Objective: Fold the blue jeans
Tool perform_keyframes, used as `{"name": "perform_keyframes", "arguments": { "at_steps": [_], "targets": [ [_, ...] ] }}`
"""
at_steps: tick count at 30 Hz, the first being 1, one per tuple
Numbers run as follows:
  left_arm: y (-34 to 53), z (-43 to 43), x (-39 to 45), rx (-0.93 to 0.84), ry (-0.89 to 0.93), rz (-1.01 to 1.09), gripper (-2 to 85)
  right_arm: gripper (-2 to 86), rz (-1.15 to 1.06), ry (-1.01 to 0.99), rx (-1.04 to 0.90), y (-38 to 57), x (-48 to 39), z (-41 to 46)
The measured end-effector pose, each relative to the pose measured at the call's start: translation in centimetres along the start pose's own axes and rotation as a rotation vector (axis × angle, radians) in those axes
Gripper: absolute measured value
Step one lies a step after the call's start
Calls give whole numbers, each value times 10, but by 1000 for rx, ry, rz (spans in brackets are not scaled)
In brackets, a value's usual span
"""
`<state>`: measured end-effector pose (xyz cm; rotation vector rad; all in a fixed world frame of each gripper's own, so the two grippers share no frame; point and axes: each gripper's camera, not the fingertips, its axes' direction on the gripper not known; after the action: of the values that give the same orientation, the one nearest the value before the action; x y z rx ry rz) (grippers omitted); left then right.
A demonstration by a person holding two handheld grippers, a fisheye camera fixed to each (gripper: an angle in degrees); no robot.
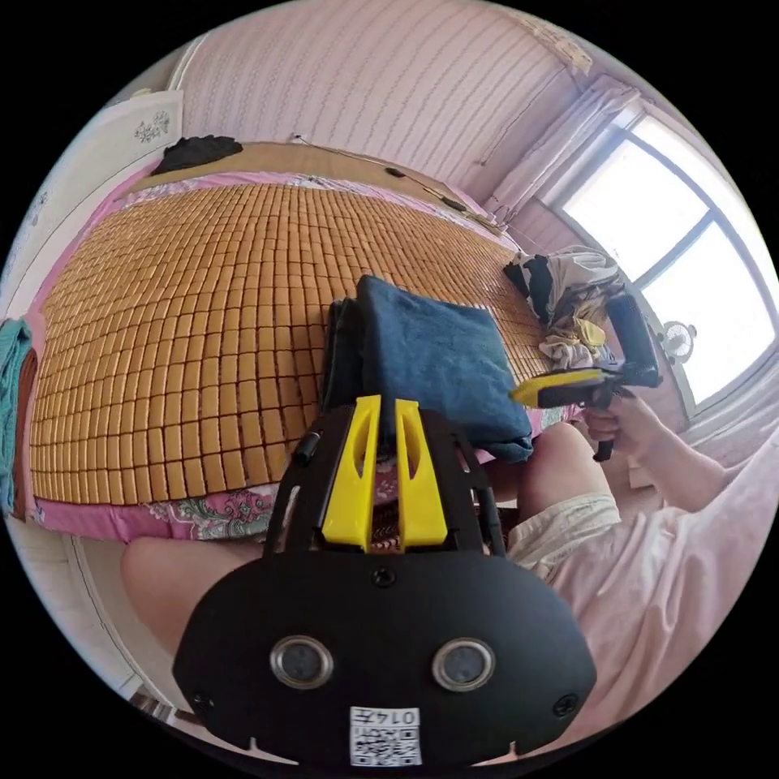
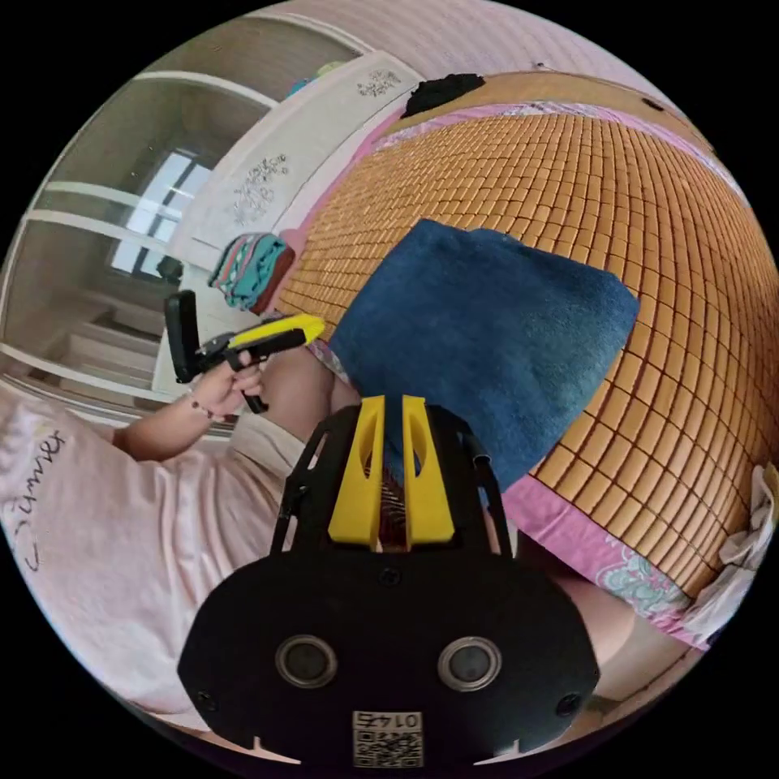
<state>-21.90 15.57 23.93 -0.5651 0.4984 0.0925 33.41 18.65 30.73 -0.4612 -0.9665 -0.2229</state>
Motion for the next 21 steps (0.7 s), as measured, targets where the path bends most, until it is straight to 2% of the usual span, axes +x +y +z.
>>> {"name": "perform_keyframes", "arguments": {
  "at_steps": [2, 5, 10, 11, 14, 16, 18, 21],
  "targets": [
    [-12, 13, 8, -38, -86, 90, 35, 9, -65, 141, -91, -4, -24, 41],
    [-16, 41, -2, -137, -184, 134, 15, -4, -71, 217, -116, -27, -35, 83],
    [-24, 36, -20, -171, -145, 125, 12, -6, -116, 171, -174, -50, -46, 109],
    [-27, 29, -26, -171, -114, 110, 22, -4, -122, 152, -118, -49, -48, 97],
    [-32, 15, -41, -155, -10, 108, 84, 14, 12, 290, 103, -39, -34, 62],
    [-35, 13, -47, -138, -42, 145, 112, 48, 121, 328, 117, -38, -13, 60],
    [-40, 14, -53, -145, -132, 146, 171, 83, 188, 276, 147, -36, 8, 66],
    [-48, 22, -65, -228, -161, 154, 190, 126, 326, 173, 146, -35, 40, 88]
  ]
}}
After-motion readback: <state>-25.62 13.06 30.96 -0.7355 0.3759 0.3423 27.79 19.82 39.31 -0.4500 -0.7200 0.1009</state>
